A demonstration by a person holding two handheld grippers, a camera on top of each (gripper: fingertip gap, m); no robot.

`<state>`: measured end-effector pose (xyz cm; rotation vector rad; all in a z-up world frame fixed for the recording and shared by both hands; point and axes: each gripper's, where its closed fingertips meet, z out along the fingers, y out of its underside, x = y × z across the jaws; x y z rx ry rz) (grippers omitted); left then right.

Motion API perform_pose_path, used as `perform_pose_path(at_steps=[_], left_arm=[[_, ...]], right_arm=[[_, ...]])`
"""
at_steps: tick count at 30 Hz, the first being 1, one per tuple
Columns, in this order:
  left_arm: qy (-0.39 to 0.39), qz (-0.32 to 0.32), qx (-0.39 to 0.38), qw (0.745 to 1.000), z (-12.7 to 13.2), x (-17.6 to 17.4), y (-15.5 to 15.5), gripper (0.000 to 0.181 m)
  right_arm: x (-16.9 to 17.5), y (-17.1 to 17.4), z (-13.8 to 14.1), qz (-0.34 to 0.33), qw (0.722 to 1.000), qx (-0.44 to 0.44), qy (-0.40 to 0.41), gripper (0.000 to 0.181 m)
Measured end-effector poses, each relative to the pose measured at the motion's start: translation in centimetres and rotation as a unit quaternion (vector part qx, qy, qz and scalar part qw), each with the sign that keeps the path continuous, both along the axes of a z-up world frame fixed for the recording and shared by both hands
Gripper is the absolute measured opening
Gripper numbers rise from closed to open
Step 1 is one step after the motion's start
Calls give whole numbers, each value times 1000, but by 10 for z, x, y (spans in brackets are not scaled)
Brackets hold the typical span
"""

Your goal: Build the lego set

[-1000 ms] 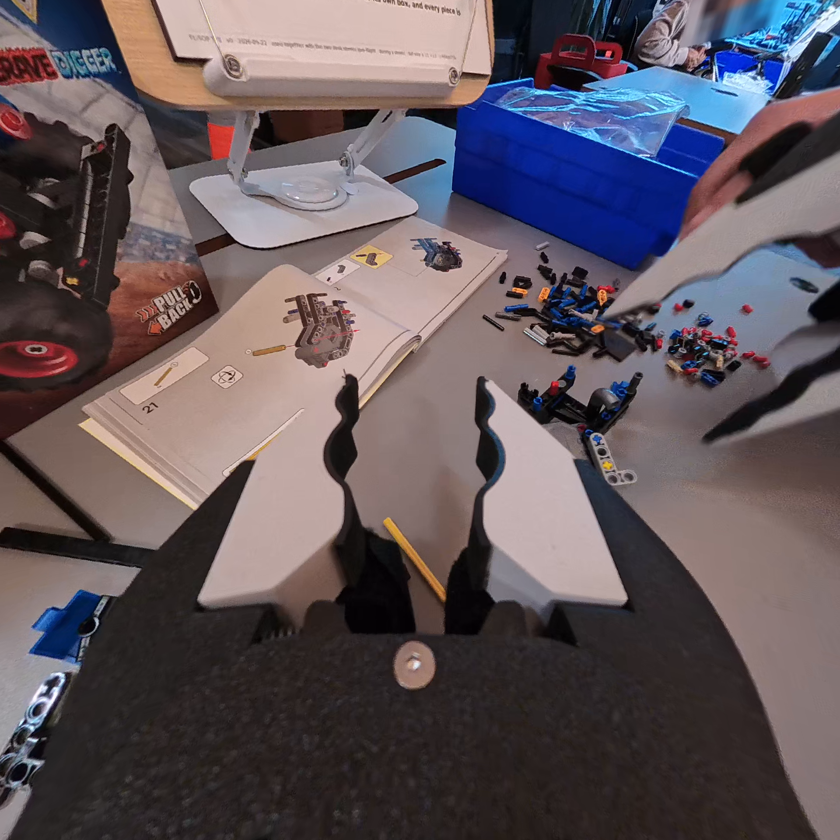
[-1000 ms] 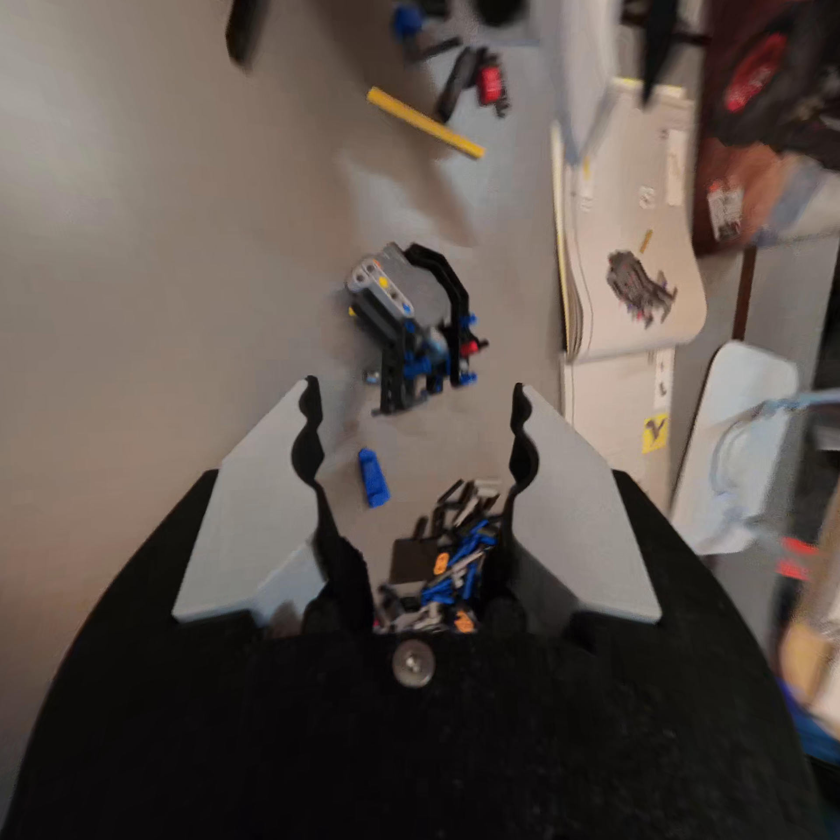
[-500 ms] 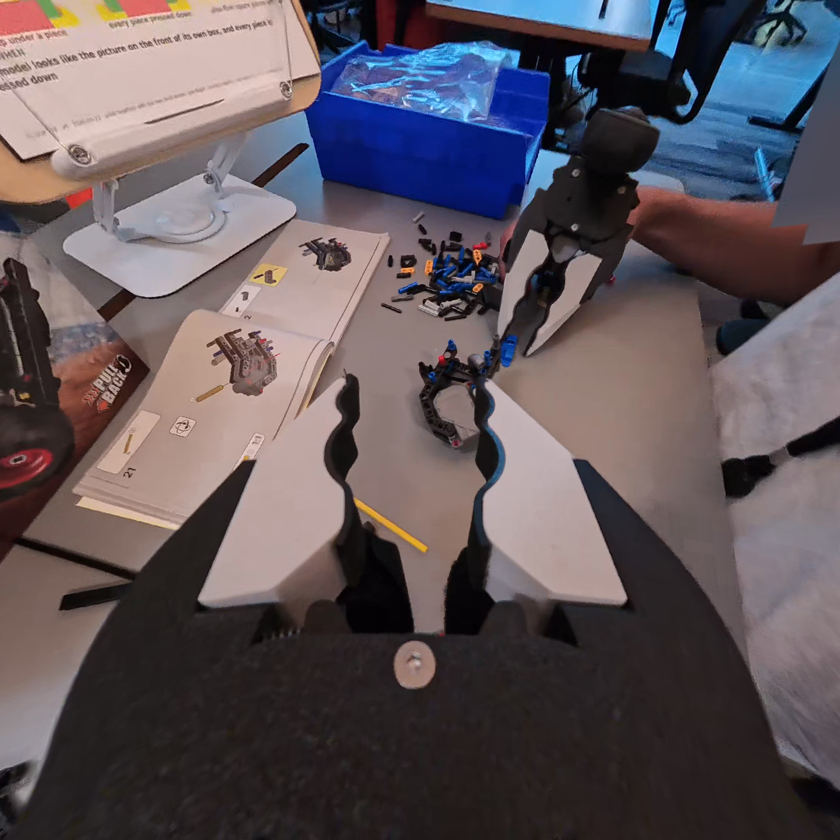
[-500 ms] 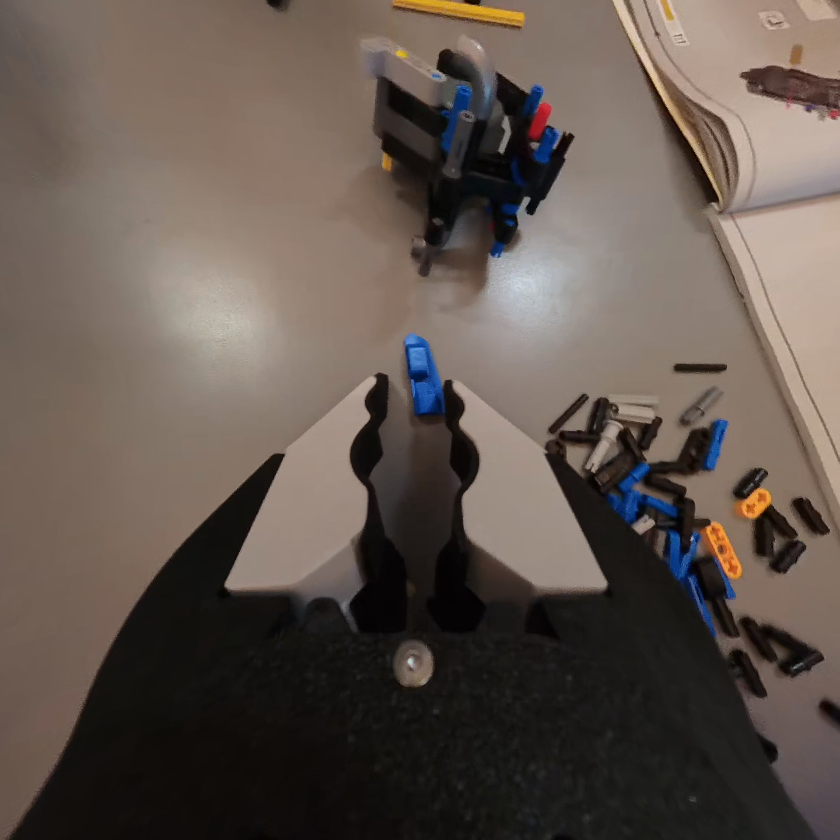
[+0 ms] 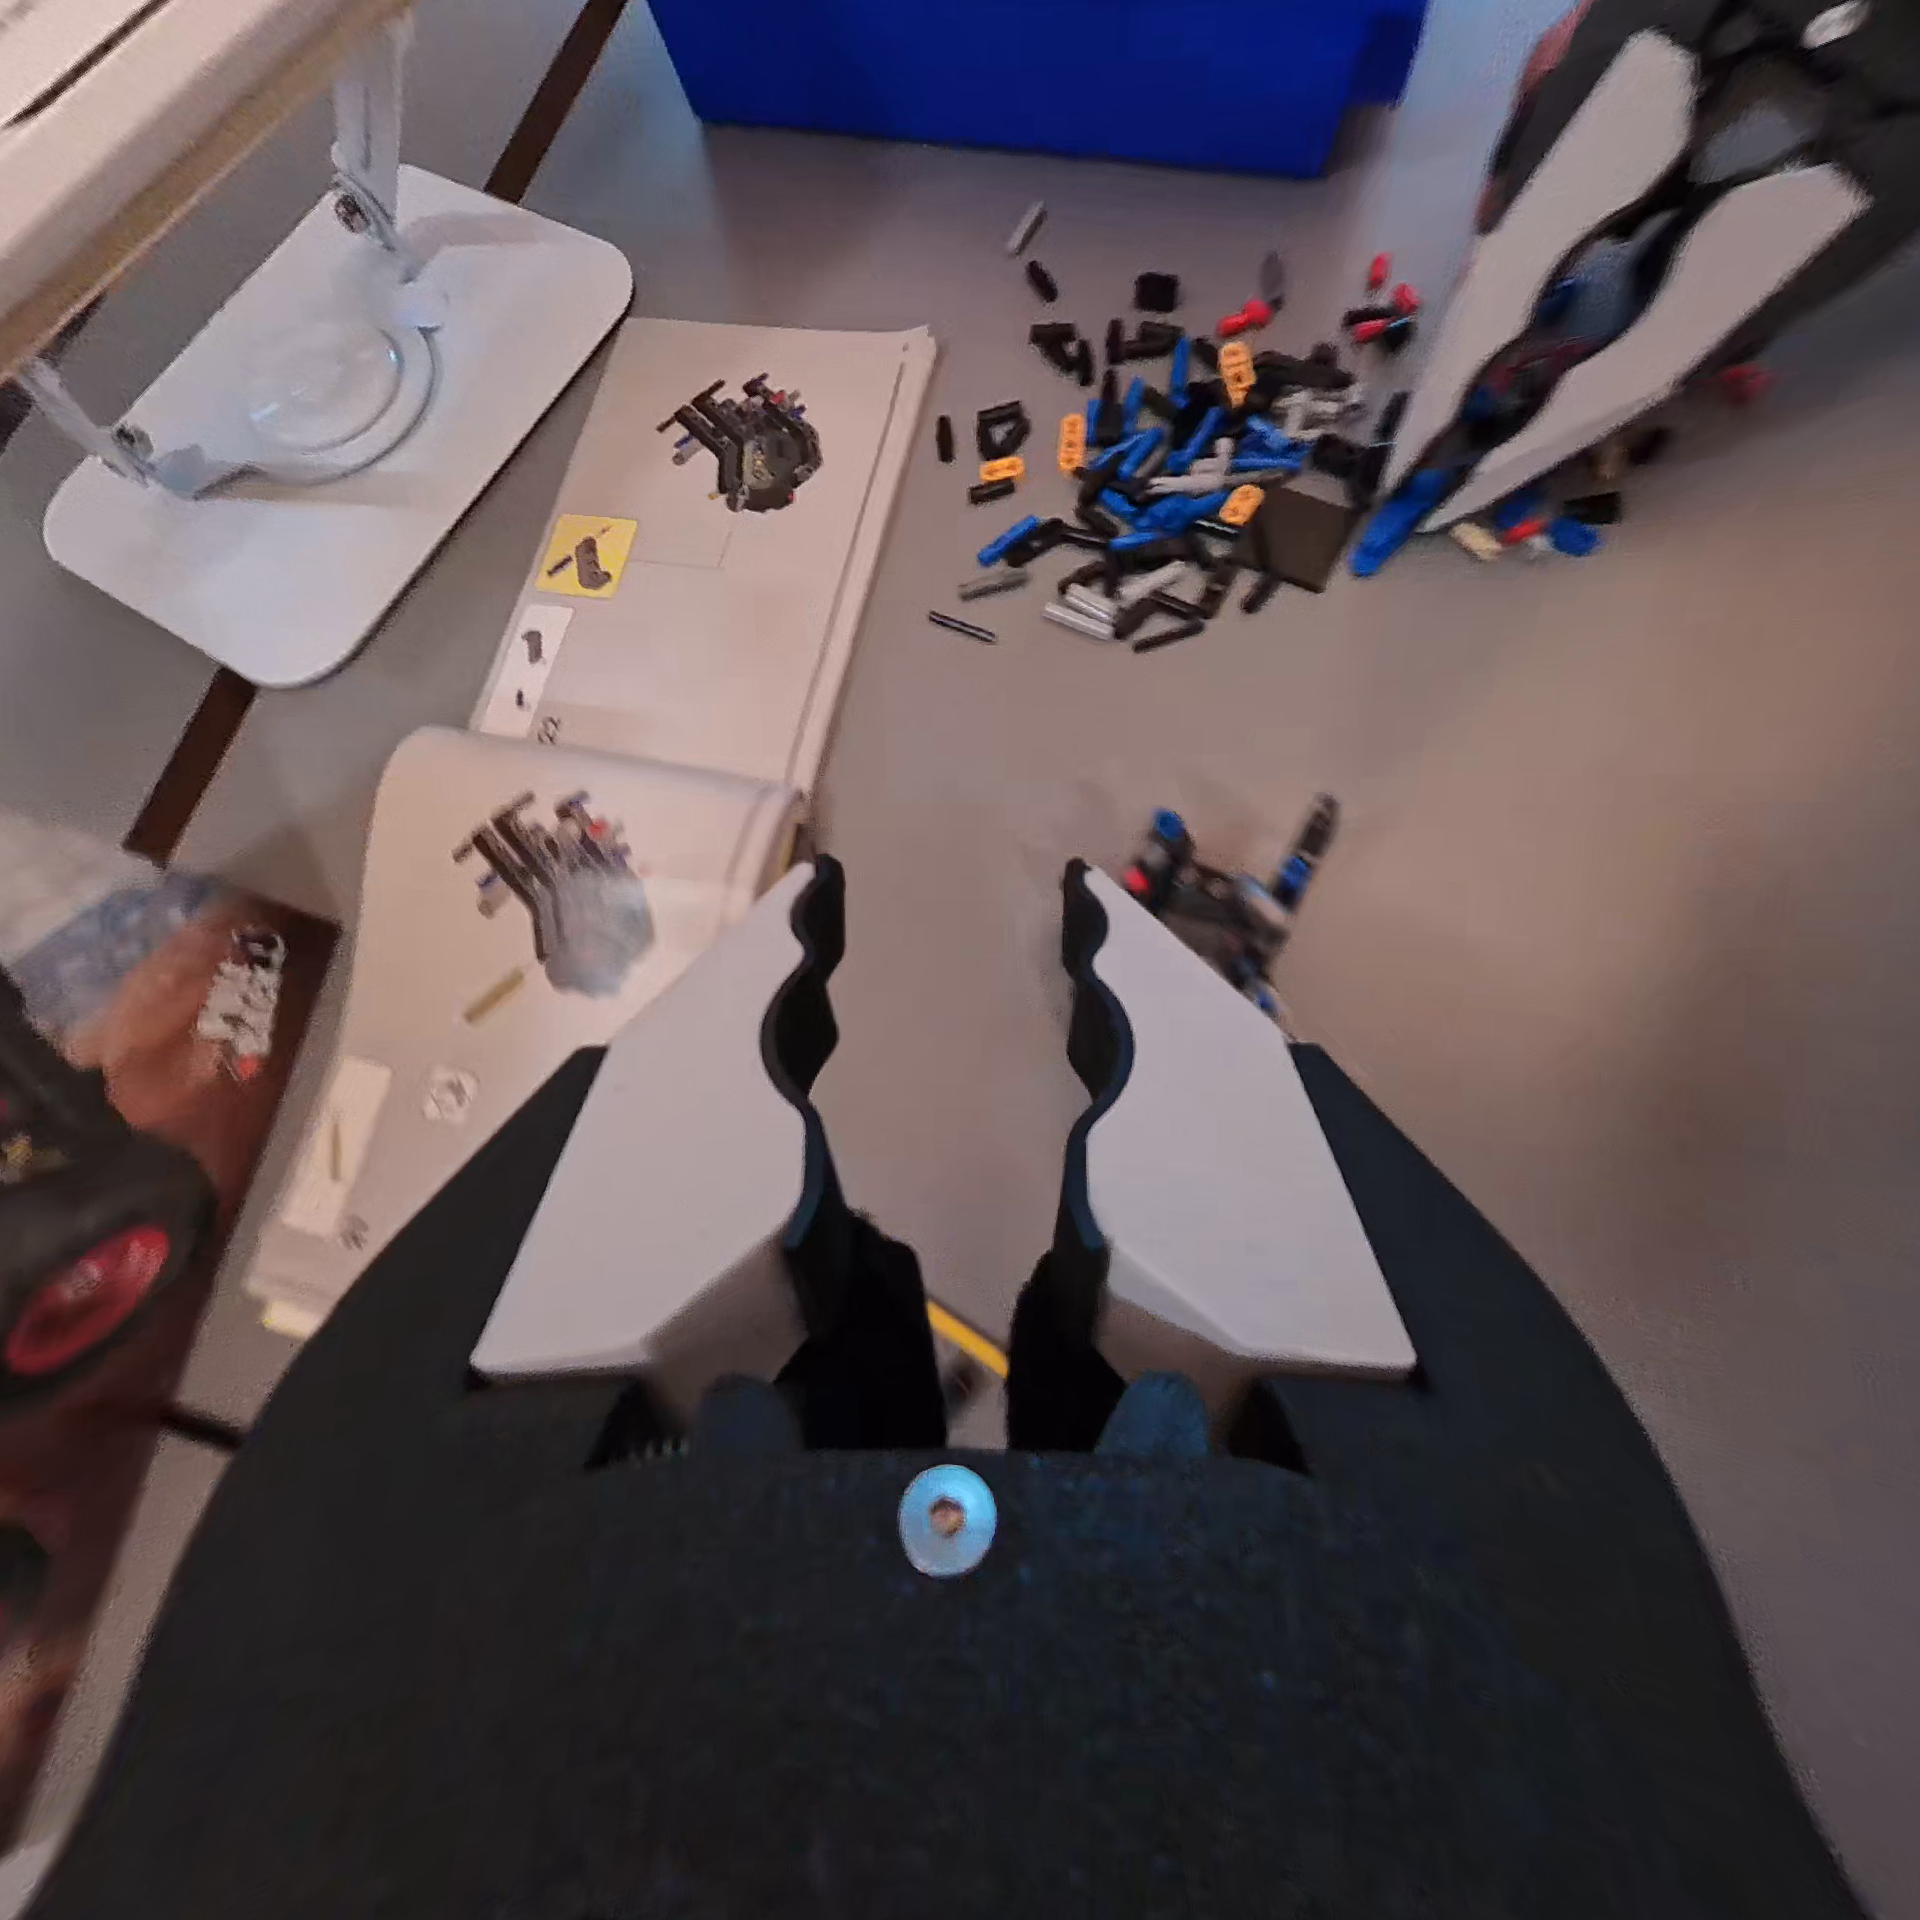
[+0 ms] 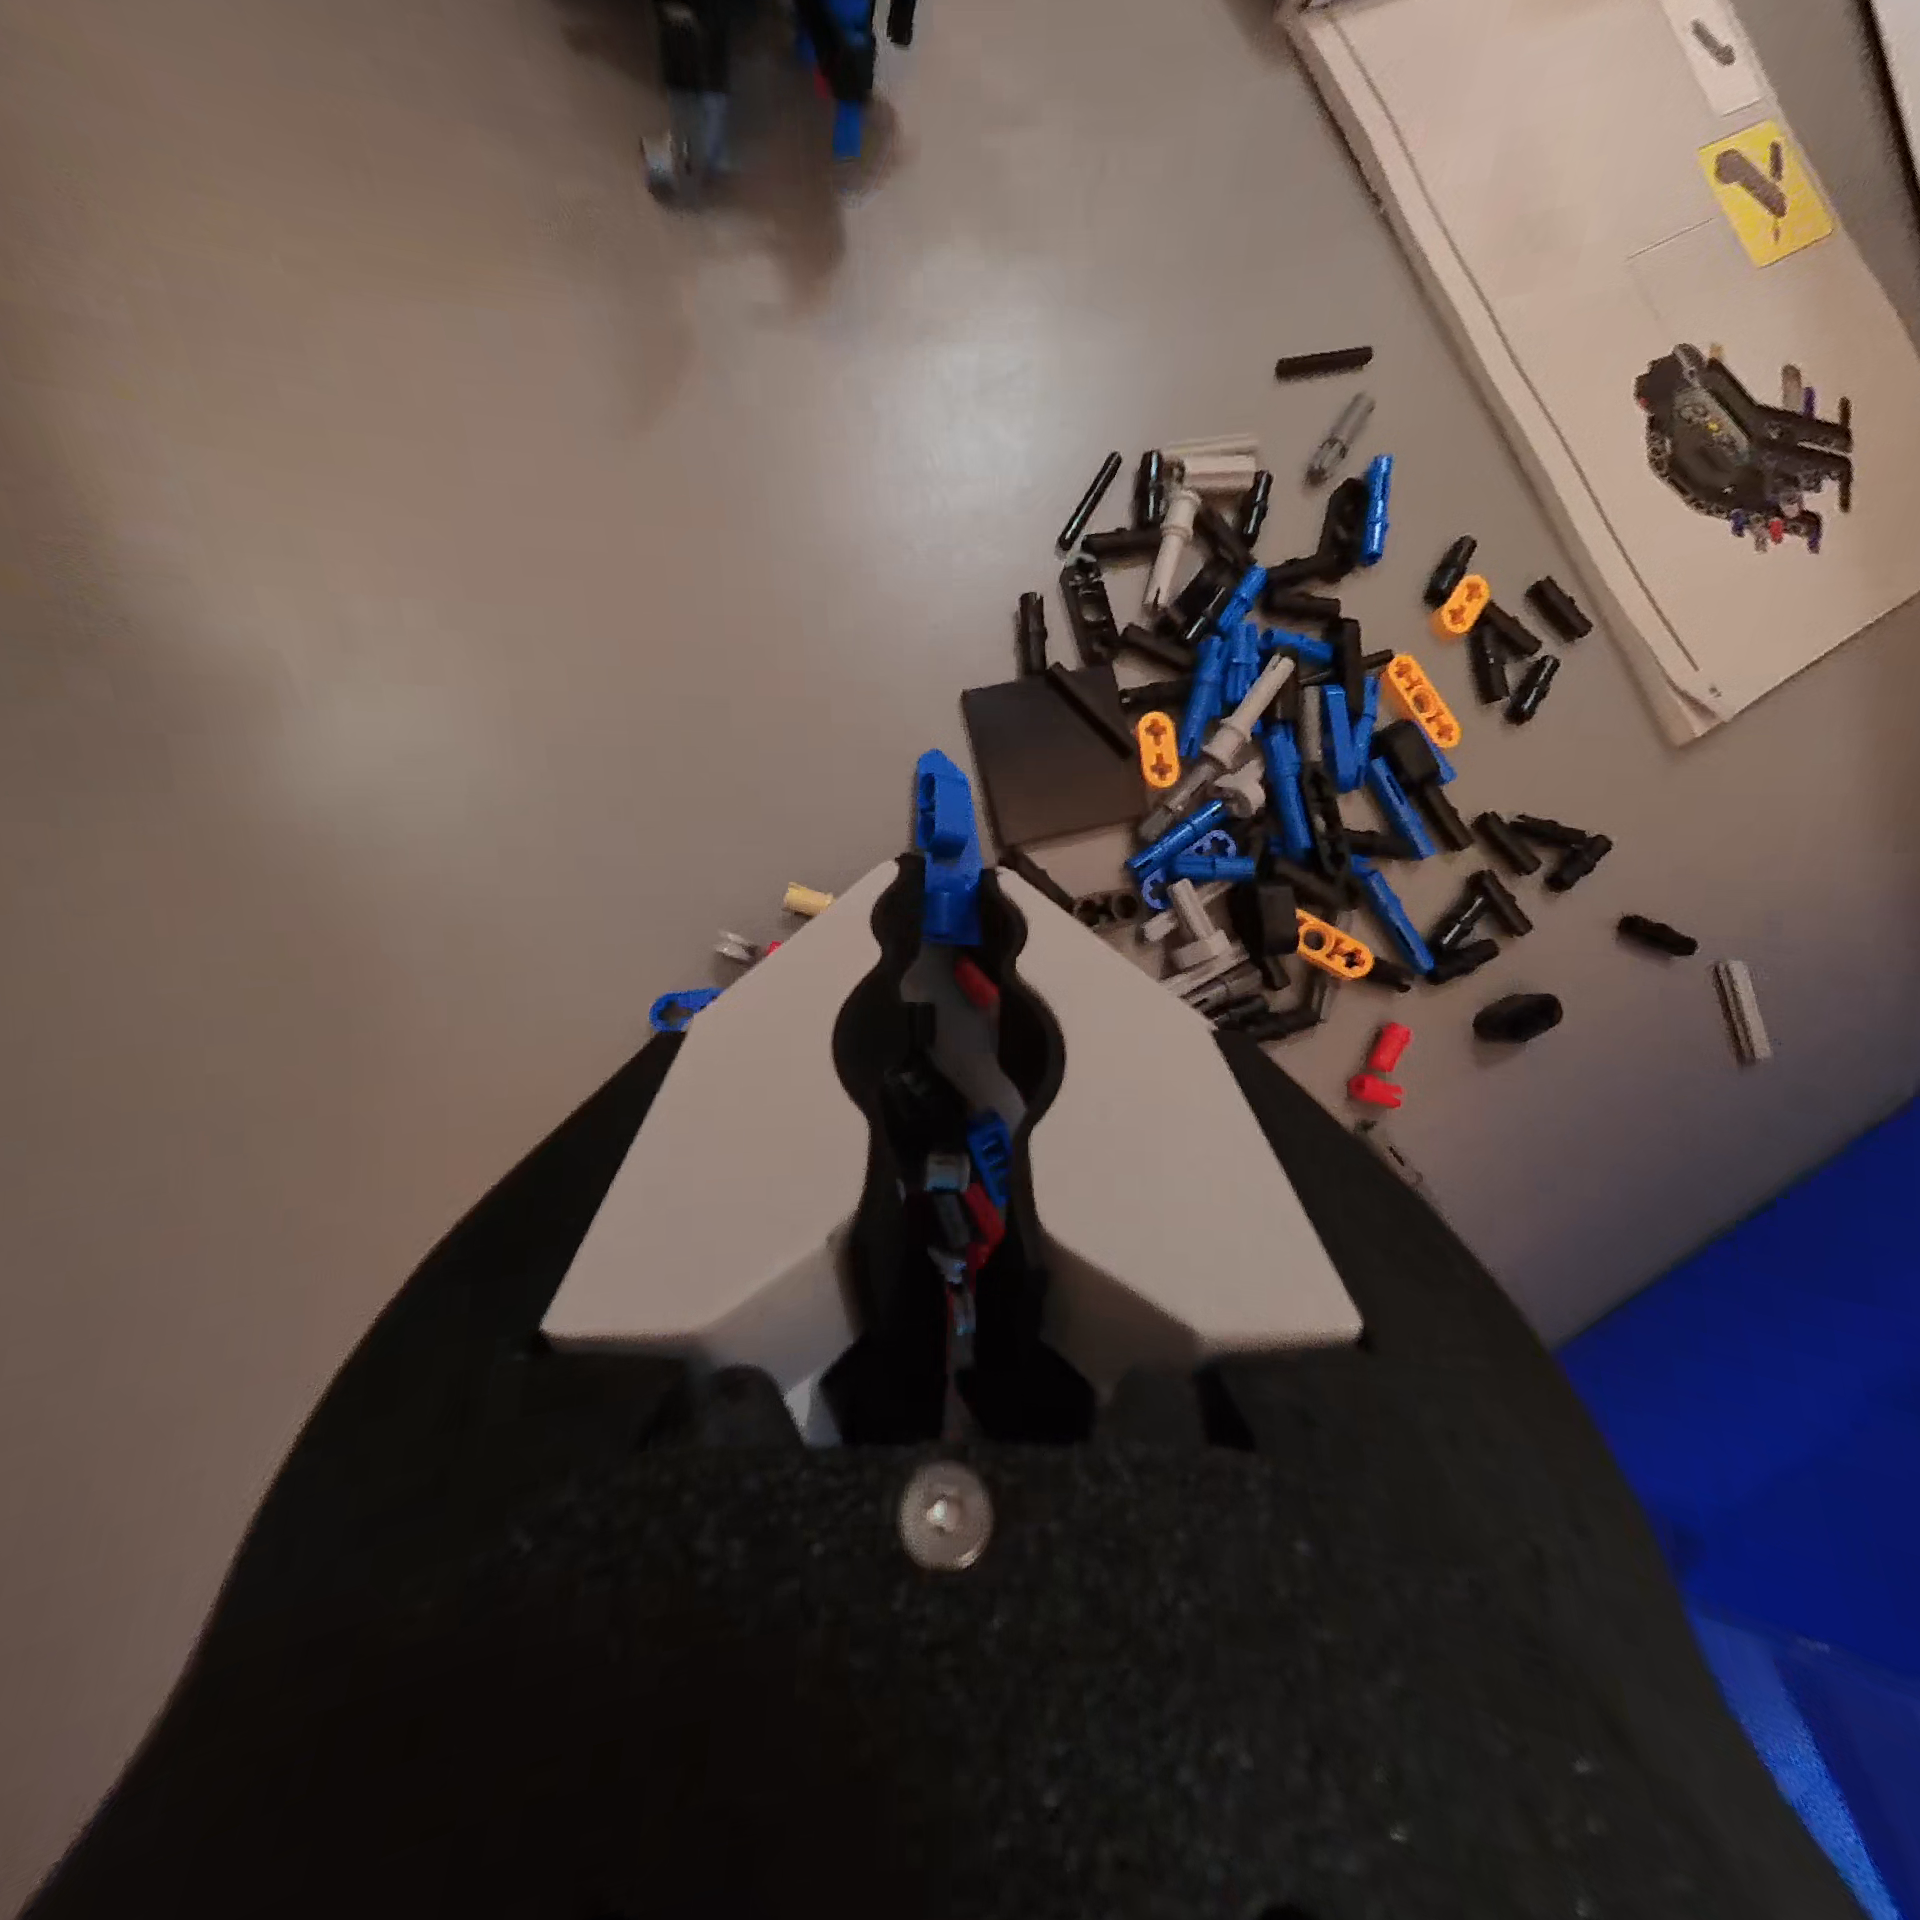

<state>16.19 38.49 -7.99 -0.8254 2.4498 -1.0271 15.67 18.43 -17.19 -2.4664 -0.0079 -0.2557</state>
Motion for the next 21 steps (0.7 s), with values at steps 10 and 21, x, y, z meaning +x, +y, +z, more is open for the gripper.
perform_pose_path(at_steps=[10,21], left_arm=[[17,-47,77,996,-49,149,-114,52],[32,-42,71,996,-82,186,-164,53]], right_arm=[[22,-12,57,-83,972,218,-22,23],[33,-32,71,-122,943,307,-44,18]])
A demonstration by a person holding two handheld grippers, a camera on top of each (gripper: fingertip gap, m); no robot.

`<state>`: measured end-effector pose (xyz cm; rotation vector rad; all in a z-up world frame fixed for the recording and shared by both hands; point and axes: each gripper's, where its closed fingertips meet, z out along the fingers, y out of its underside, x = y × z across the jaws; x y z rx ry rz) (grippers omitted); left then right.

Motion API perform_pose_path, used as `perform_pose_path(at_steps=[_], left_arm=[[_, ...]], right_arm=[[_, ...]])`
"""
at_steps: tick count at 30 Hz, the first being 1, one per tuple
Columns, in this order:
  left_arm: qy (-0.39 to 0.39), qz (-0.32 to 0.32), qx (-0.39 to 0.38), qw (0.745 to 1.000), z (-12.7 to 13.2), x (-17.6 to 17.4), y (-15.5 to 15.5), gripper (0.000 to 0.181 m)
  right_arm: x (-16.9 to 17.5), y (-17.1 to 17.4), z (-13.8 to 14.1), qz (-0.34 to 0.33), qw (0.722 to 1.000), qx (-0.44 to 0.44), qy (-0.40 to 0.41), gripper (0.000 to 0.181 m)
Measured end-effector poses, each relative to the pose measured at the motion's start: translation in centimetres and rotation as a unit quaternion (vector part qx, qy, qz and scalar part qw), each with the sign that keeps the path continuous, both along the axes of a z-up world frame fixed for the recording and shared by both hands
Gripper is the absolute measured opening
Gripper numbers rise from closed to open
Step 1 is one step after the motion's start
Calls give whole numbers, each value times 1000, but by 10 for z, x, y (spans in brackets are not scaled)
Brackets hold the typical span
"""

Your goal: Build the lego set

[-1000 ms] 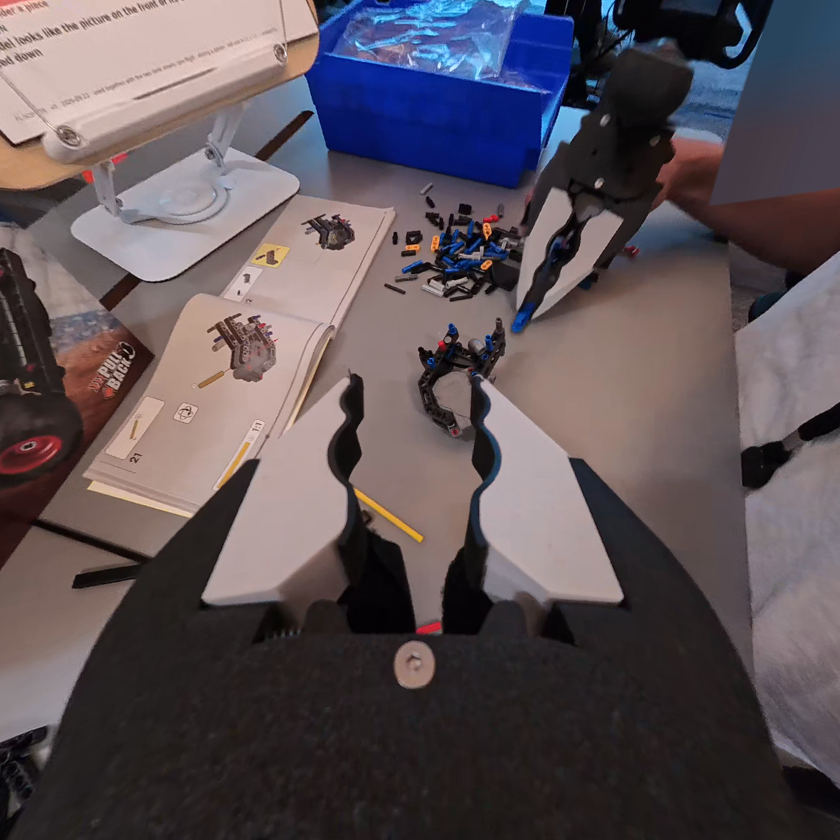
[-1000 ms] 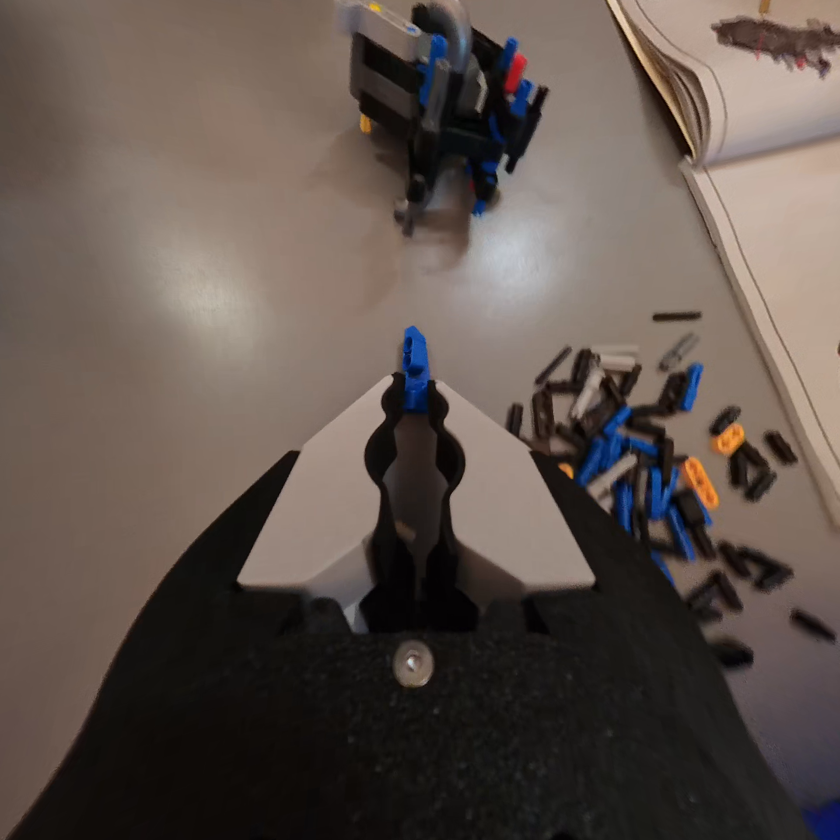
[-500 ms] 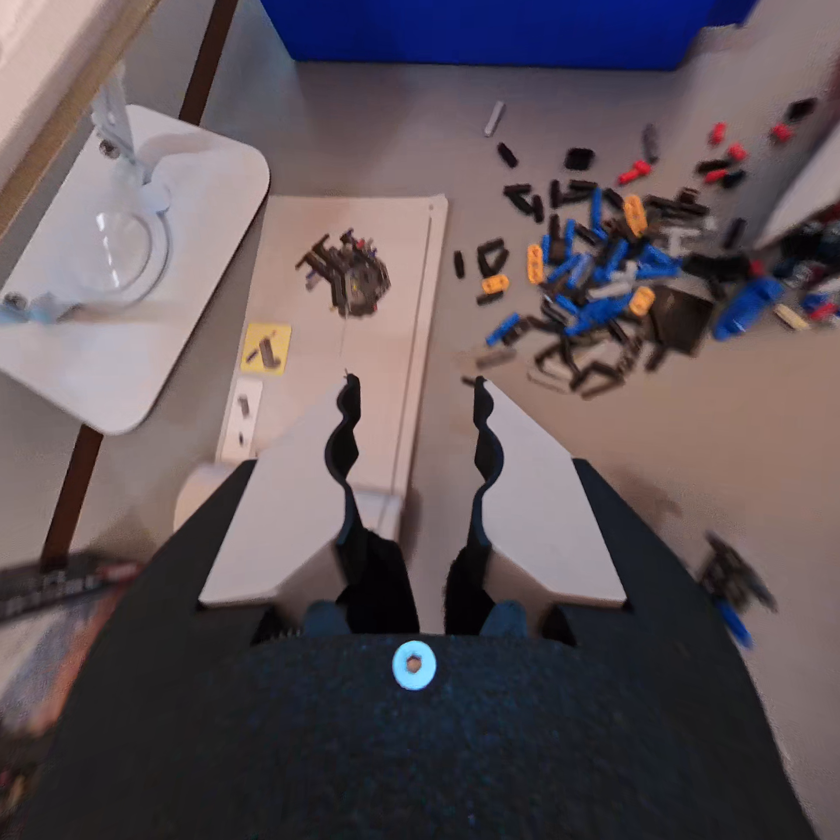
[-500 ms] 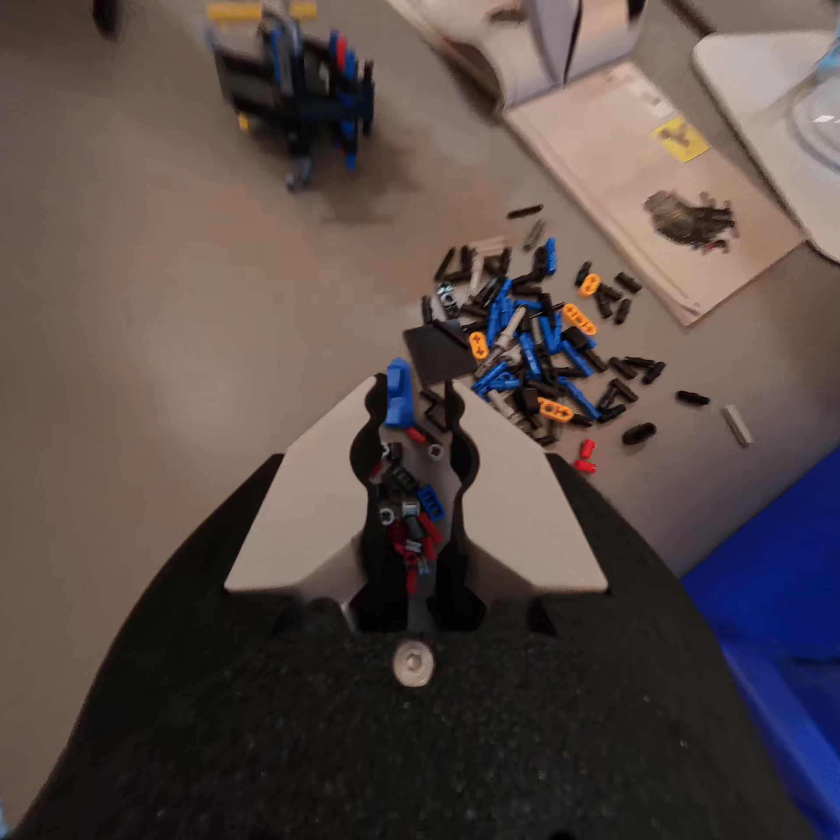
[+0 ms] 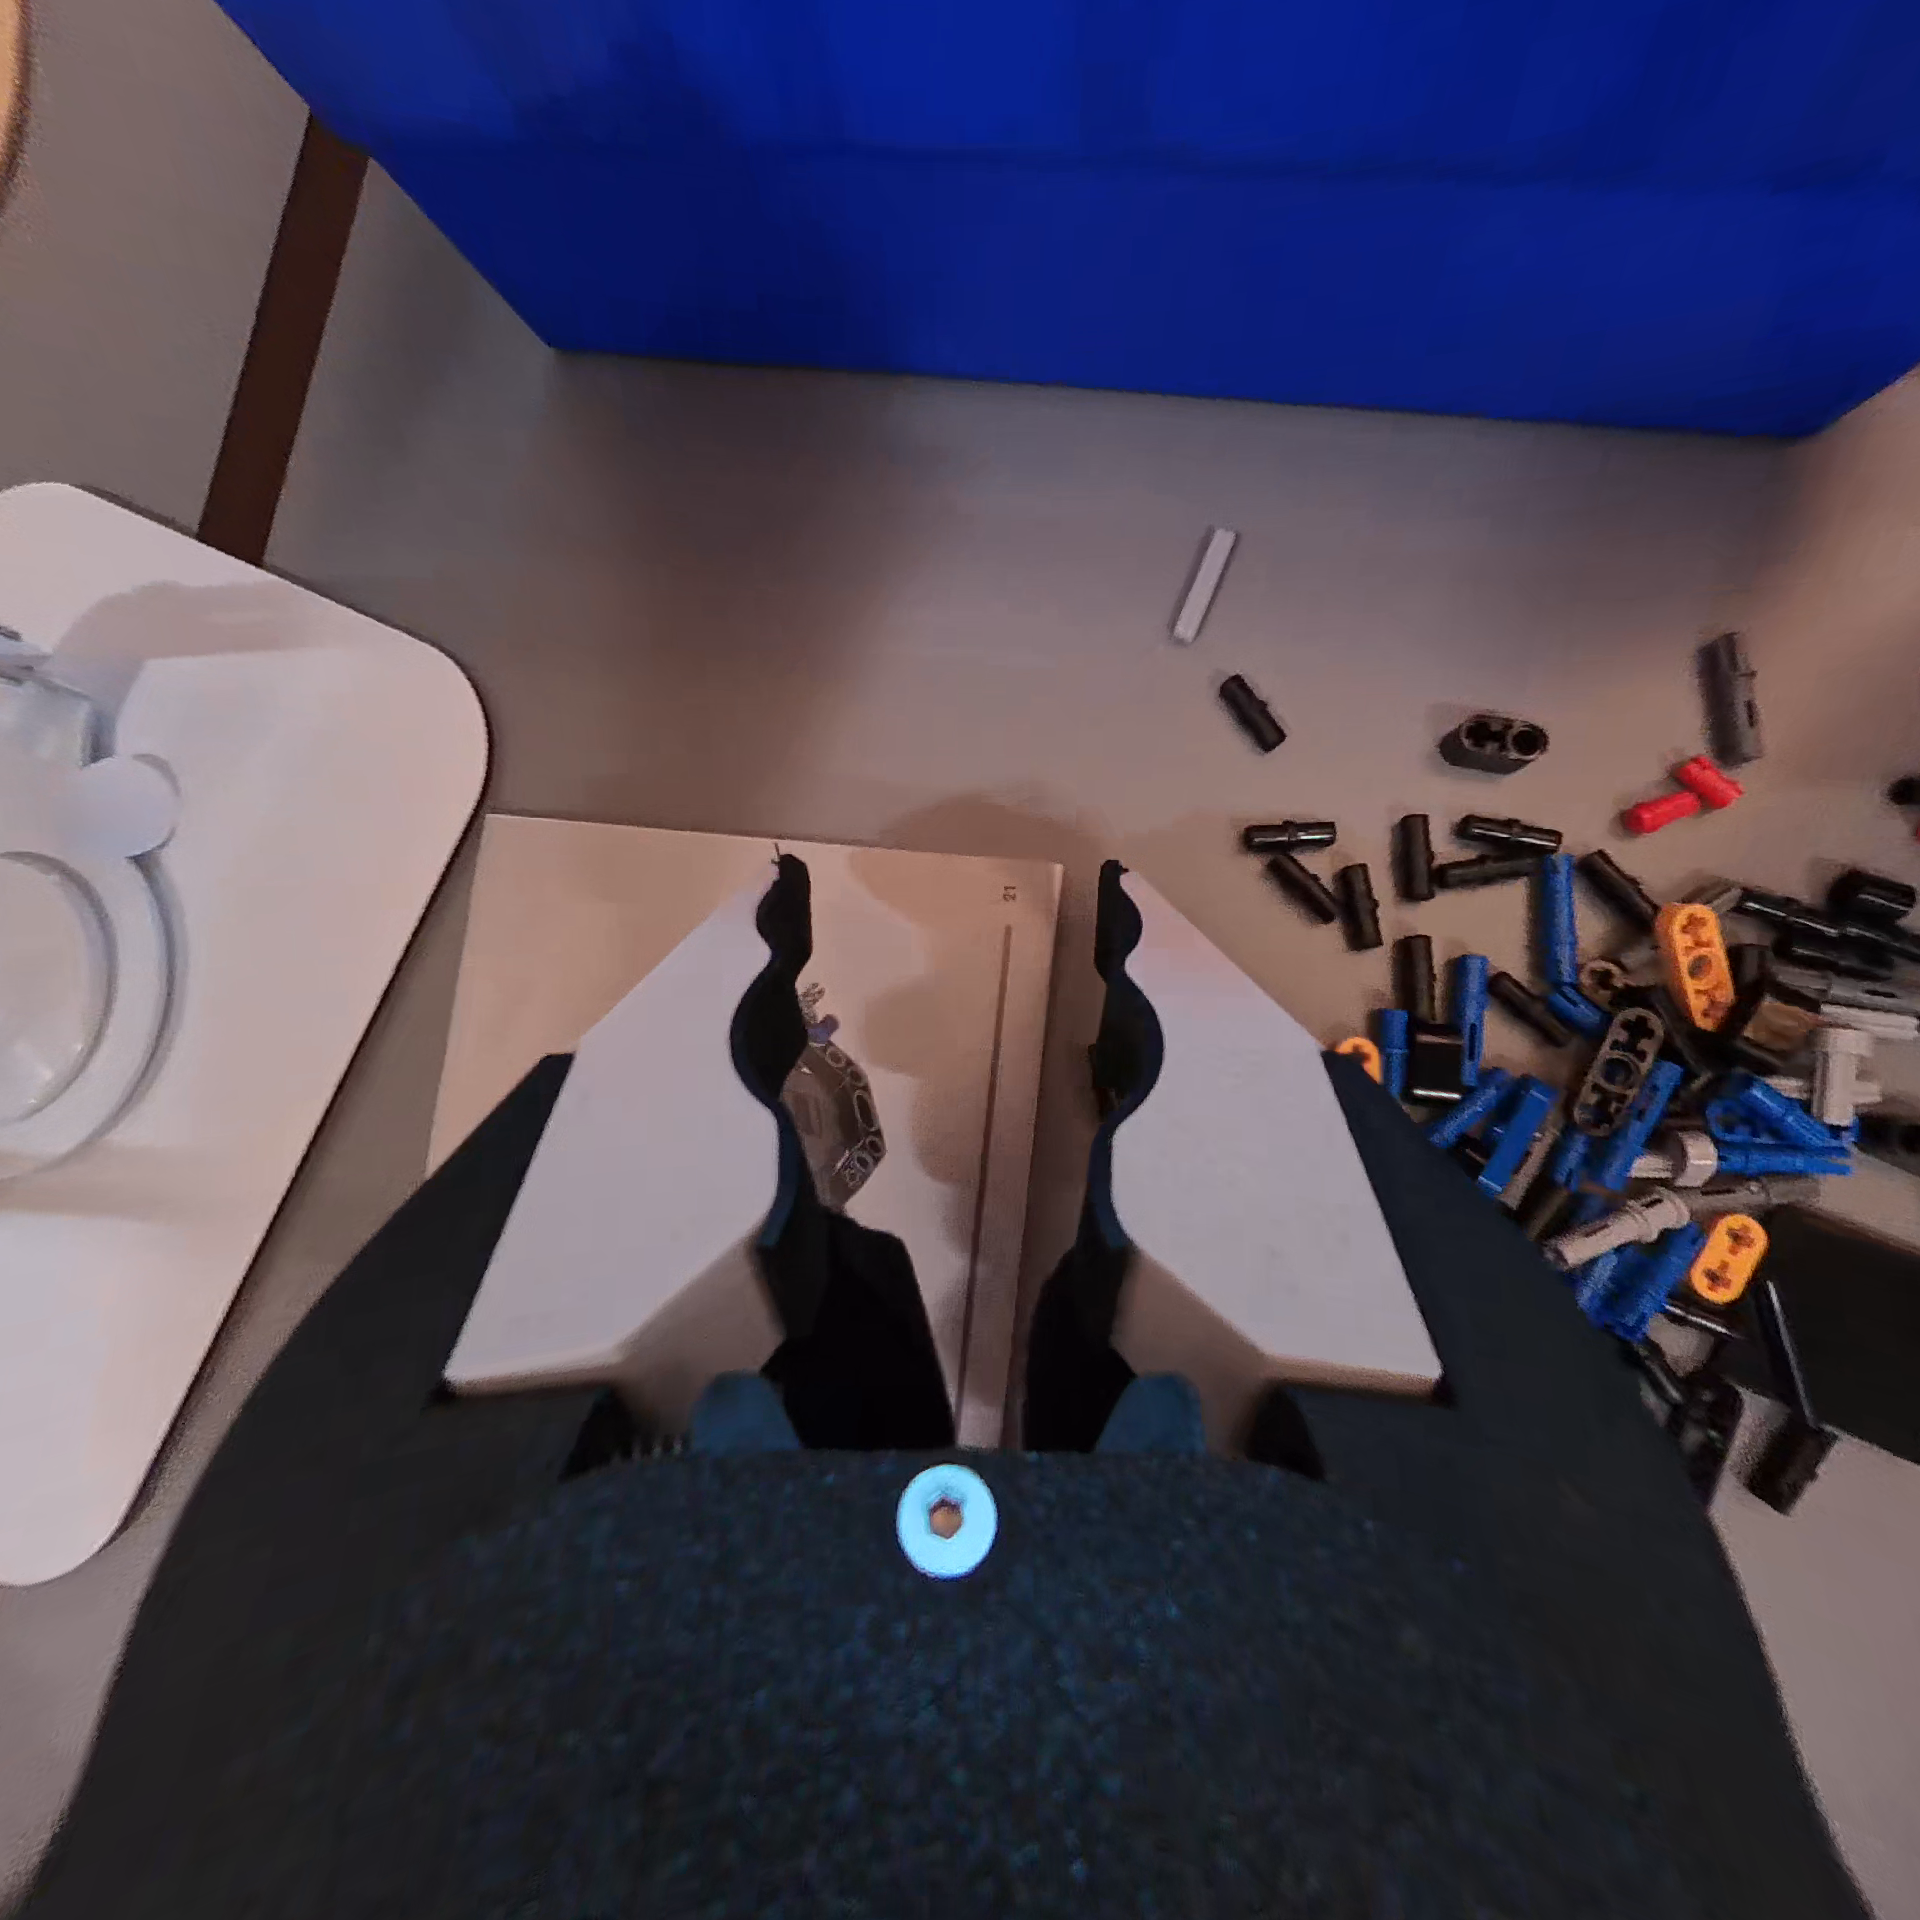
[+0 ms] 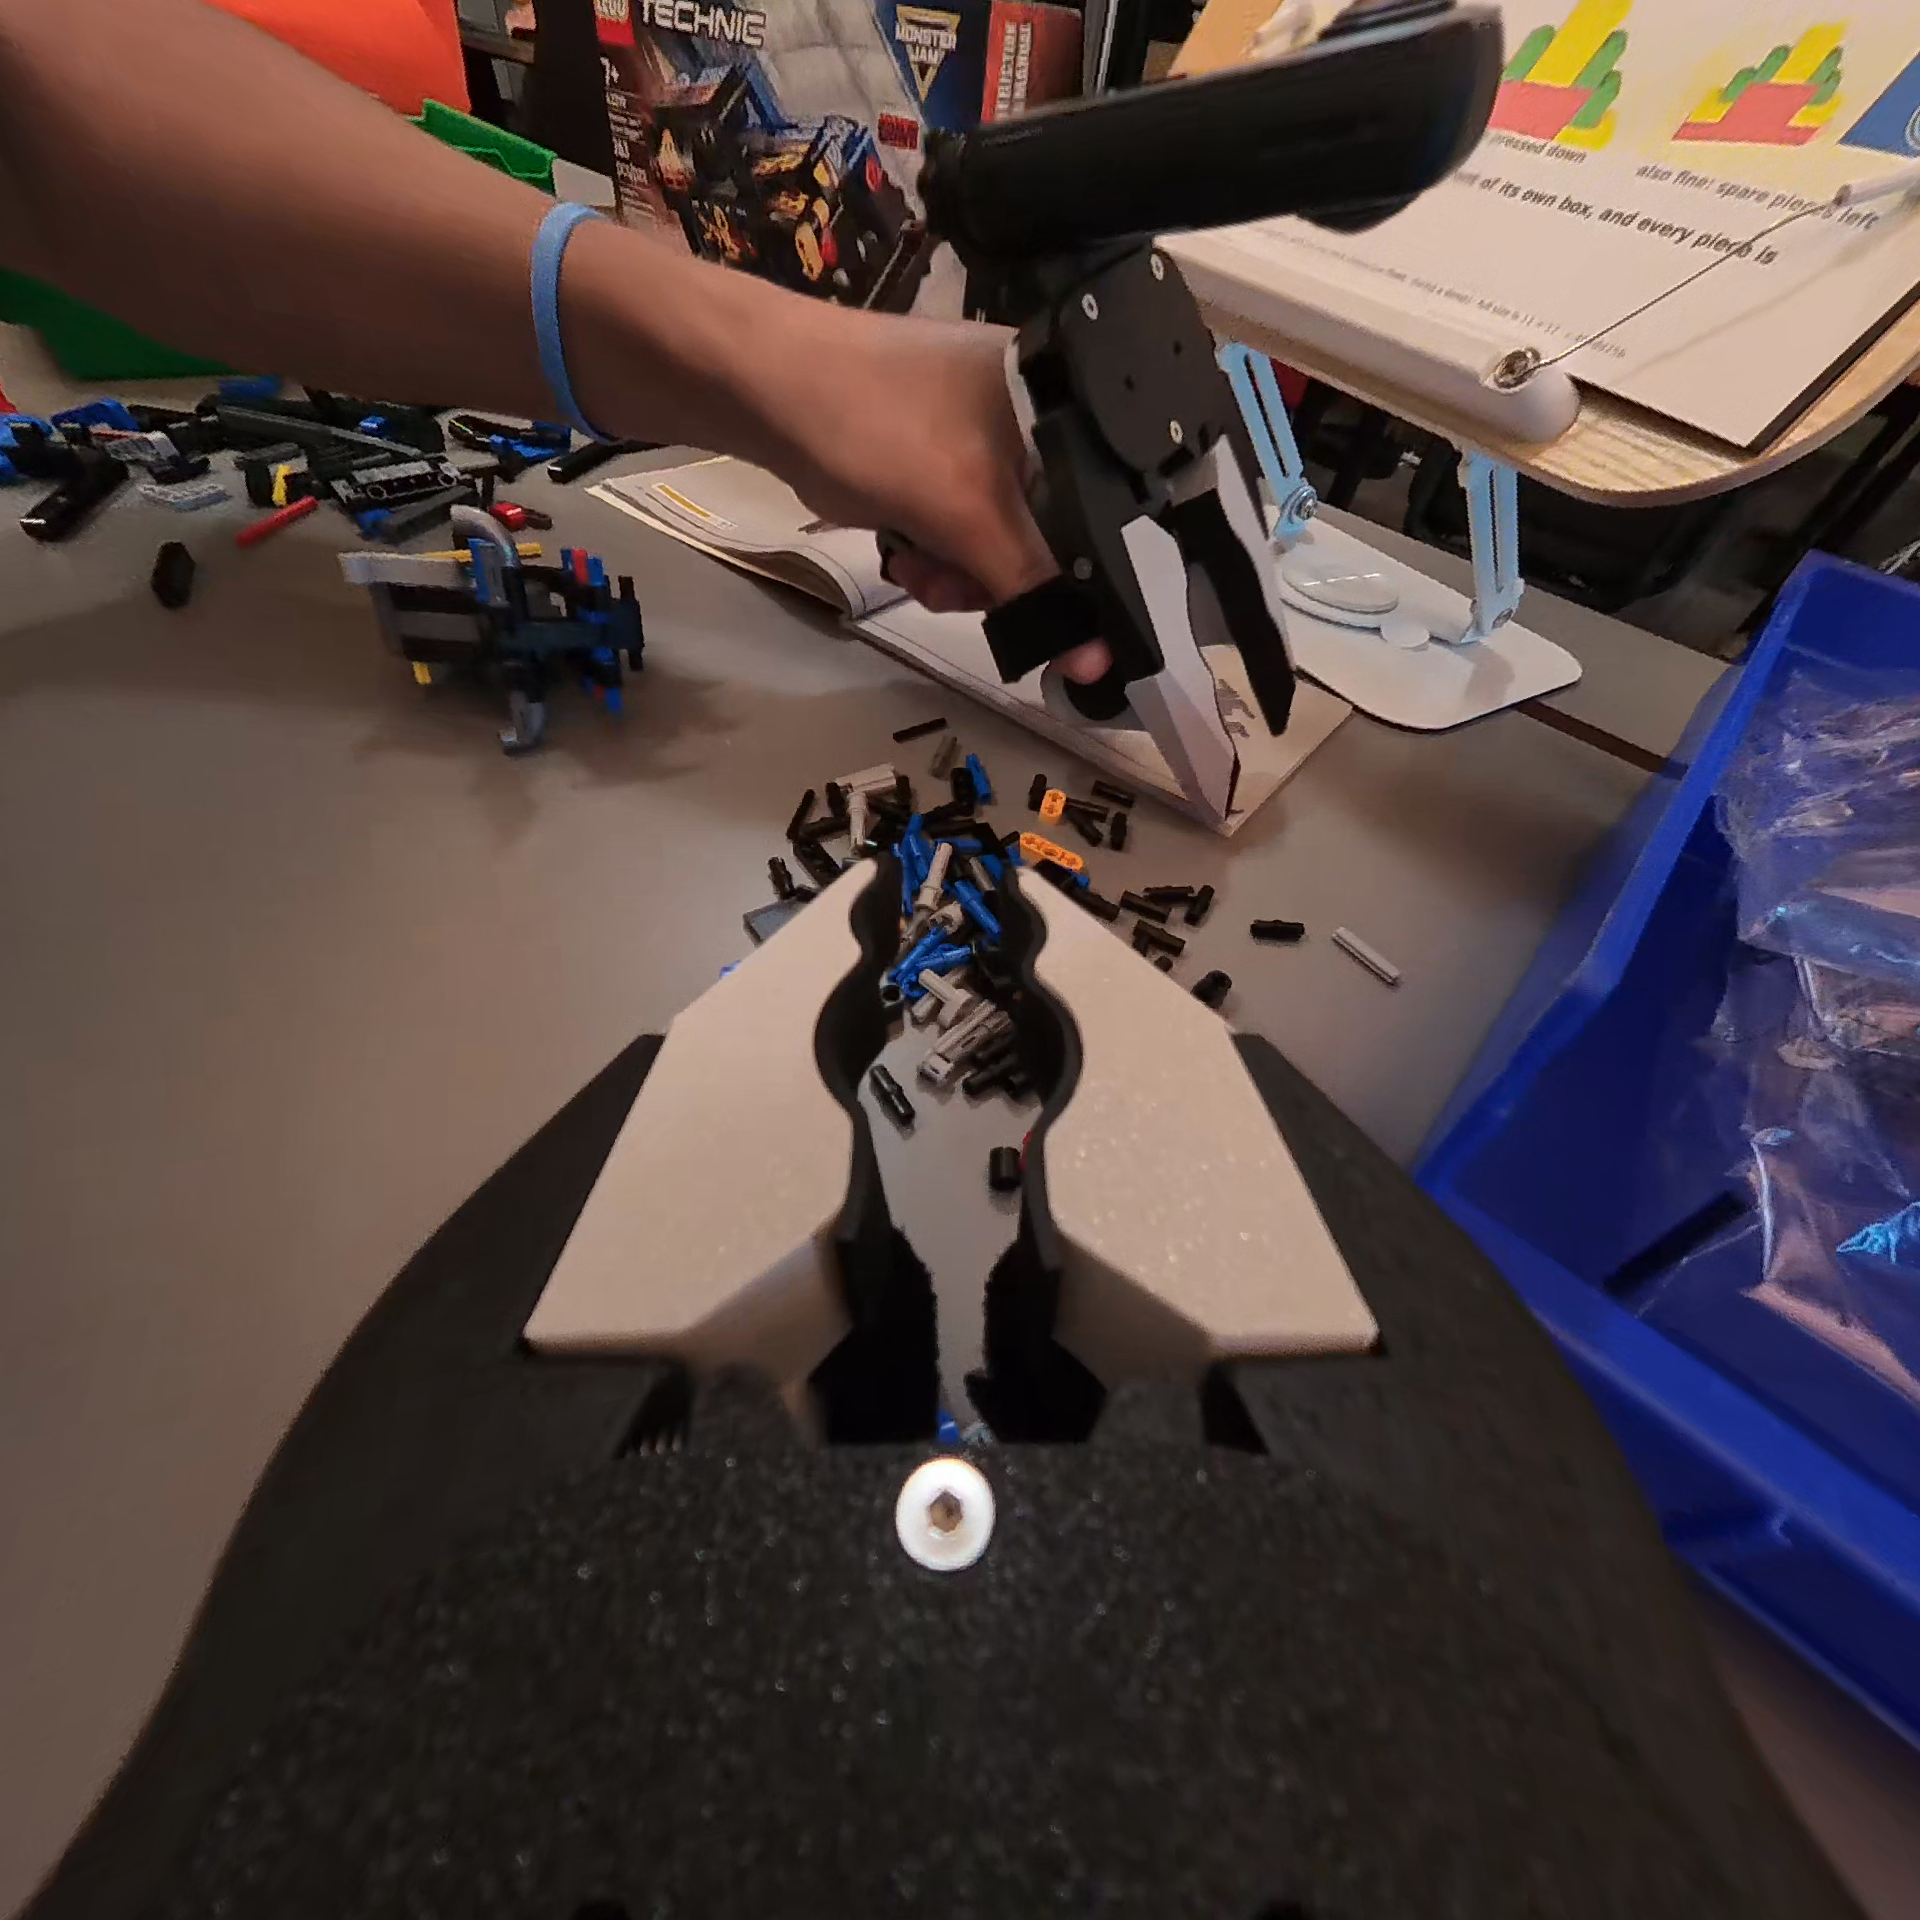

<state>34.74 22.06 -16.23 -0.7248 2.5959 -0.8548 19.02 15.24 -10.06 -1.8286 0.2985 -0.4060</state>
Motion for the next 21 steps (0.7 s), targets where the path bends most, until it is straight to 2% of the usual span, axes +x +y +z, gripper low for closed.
perform_pose_path(at_steps=[4,14,21], left_arm=[[15,4,-7,1000,-10,3,1,52],[33,28,-59,997,-3,7,7,53],[34,4,-55,998,-3,-2,-1,31]], right_arm=[[0,0,1,3,1000,6,8,17],[-1,1,-5,8,1000,-7,9,17],[-2,1,-6,10,1000,-9,11,17]])
